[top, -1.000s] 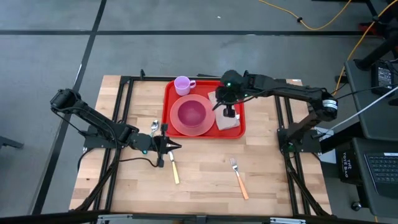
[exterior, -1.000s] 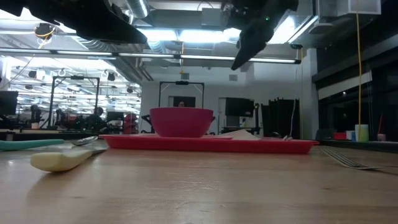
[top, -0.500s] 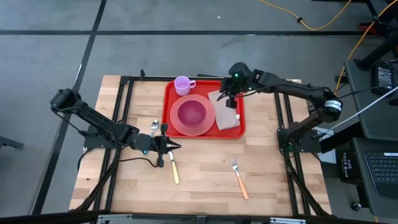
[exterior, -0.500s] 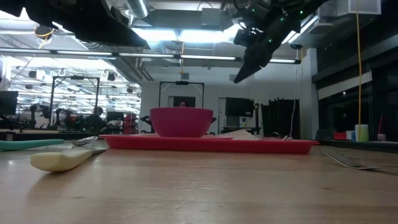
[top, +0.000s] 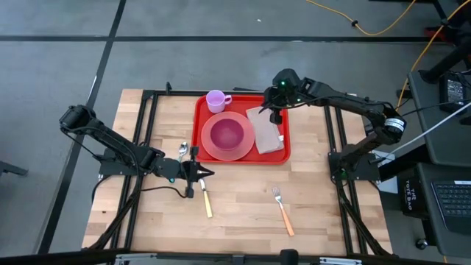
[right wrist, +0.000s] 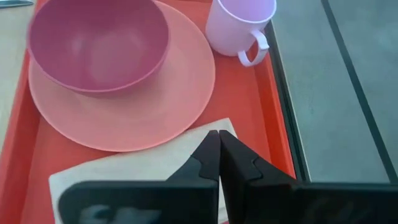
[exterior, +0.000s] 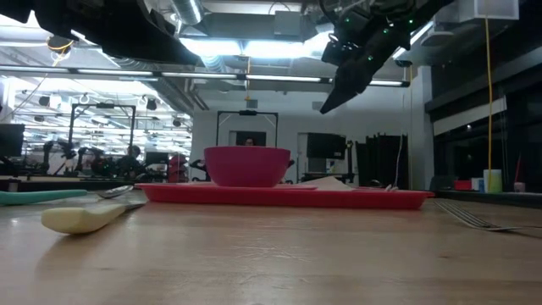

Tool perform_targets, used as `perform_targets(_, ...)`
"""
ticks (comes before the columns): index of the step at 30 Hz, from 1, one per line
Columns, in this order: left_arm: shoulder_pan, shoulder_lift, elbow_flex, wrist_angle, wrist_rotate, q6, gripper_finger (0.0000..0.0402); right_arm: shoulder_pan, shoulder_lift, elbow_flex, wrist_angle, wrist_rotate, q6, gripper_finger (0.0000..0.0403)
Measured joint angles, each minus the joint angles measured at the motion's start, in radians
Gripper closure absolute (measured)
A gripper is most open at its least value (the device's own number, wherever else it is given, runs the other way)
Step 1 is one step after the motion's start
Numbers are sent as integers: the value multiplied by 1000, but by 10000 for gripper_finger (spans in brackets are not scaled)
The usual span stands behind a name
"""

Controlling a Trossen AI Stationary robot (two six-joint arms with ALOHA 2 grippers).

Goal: Set up tray
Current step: Put the brown napkin on the red serving tray to the right of the pink plate

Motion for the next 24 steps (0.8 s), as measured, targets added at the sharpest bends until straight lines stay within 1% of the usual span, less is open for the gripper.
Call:
perform_targets(8, 0, 0, 0, 0, 0, 0, 401, 0, 0, 0, 0, -8, -22, 400)
perform_targets(15, 0, 0, 0, 0, 0, 0, 395, -7, 0, 0, -1, -16, -22, 400)
perform_targets(24, 0, 0, 0, 0, 2, 0, 394, -49, 0, -72, 54, -17, -25, 400)
